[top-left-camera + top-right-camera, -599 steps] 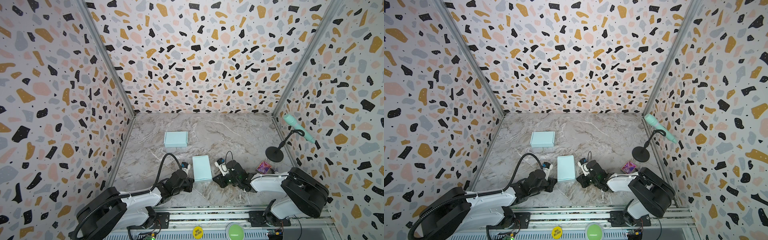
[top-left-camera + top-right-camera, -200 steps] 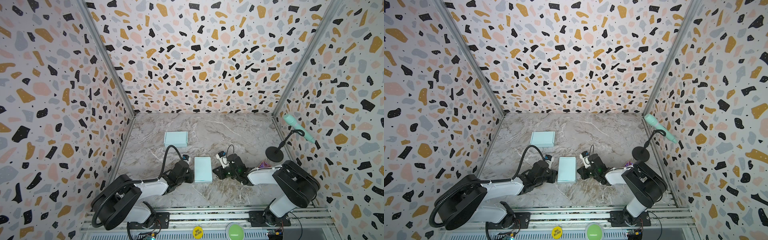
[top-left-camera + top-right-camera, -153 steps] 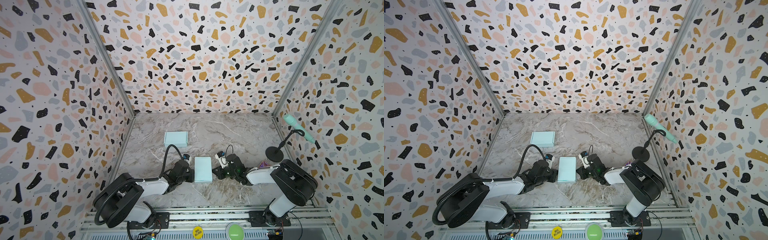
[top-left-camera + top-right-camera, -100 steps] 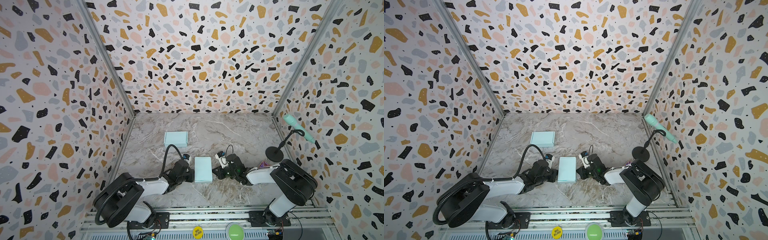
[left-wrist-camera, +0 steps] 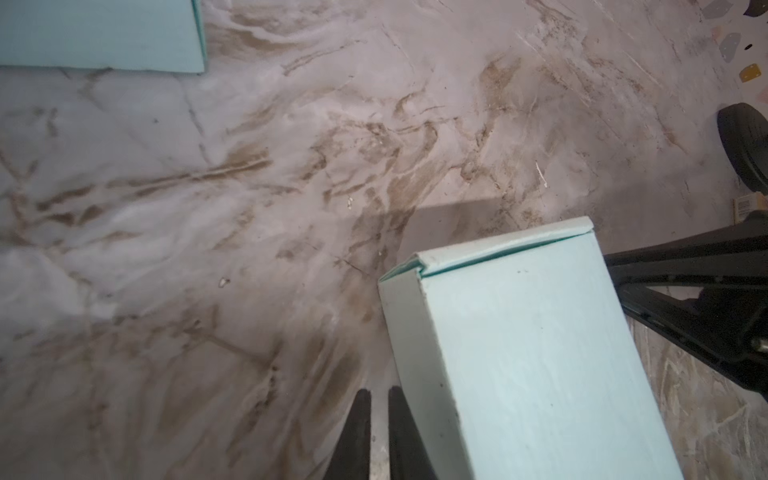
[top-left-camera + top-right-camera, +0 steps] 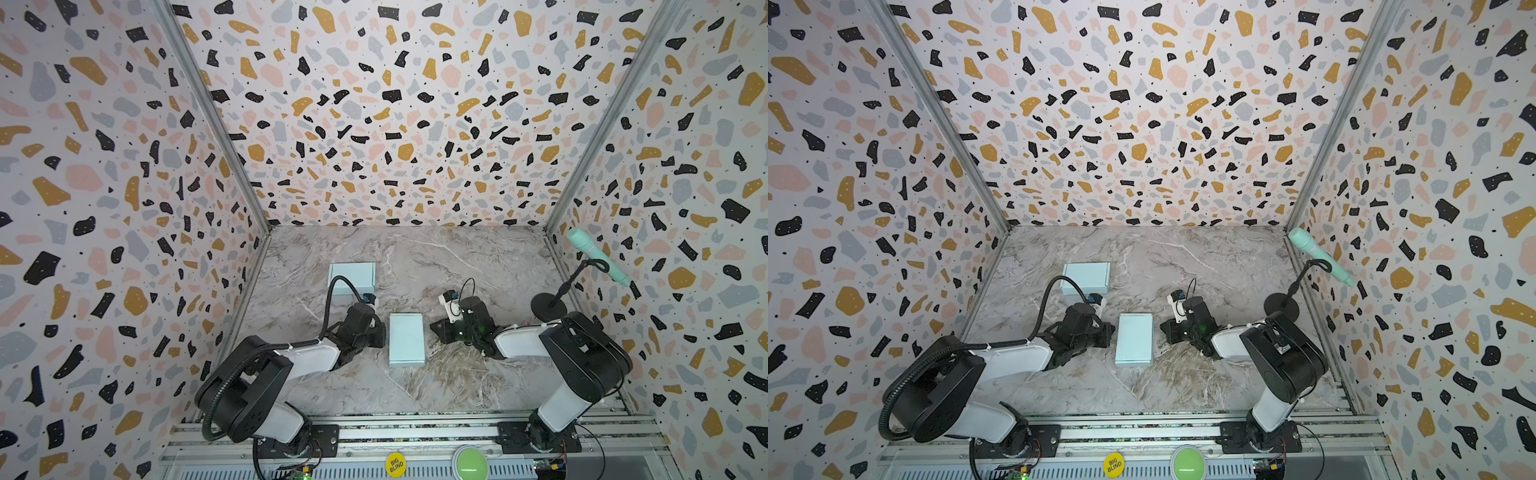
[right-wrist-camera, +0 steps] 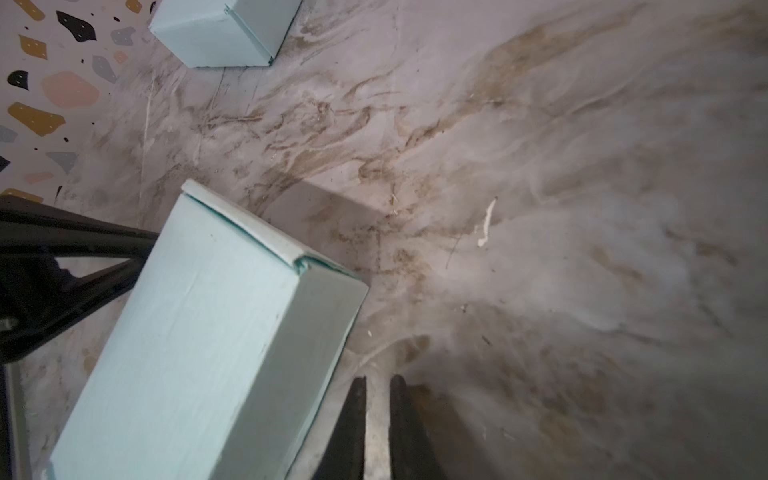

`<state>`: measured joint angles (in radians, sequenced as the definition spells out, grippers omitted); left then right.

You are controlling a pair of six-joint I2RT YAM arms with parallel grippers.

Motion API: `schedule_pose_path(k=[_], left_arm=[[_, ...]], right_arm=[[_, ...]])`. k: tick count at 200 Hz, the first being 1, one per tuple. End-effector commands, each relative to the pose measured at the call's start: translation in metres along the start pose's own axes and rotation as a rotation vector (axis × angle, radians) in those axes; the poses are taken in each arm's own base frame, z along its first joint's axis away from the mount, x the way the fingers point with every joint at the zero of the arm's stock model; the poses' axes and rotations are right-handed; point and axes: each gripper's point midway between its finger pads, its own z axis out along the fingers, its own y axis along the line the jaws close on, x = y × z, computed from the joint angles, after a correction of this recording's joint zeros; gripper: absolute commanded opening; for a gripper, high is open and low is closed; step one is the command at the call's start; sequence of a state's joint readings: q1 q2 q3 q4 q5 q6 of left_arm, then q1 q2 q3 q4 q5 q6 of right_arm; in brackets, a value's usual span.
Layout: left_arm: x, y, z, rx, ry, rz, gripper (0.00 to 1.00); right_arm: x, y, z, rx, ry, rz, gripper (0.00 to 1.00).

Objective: Fold the paper box
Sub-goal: 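Hold the mint box between both grippers, aligning it straight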

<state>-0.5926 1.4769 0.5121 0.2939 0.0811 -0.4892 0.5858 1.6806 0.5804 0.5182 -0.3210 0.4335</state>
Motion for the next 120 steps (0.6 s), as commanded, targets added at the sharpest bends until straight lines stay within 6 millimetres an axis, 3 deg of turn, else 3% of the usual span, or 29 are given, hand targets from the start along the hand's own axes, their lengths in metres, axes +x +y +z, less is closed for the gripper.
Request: schedule_pose_path(k=[1,70,120], left_arm=[[-0.016,-0.010,0.004,0.036,-0.028,0.026,0.13],[-0.022,-0.025,0.016,0.103,-0.017,0.030,0.13],[-0.020,0.002,0.003,-0.045,-0.030,0.007,0.12]], right_arm=[[-0.018,0.009,0.009,-0.021,-0.029,-0.013,0.14],[-0.017,0.020,0.016,-0.005,-0.011,-0.048,0.14],[-0.019,0.006,-0.002,0.026,-0.038,-0.028,0.17]])
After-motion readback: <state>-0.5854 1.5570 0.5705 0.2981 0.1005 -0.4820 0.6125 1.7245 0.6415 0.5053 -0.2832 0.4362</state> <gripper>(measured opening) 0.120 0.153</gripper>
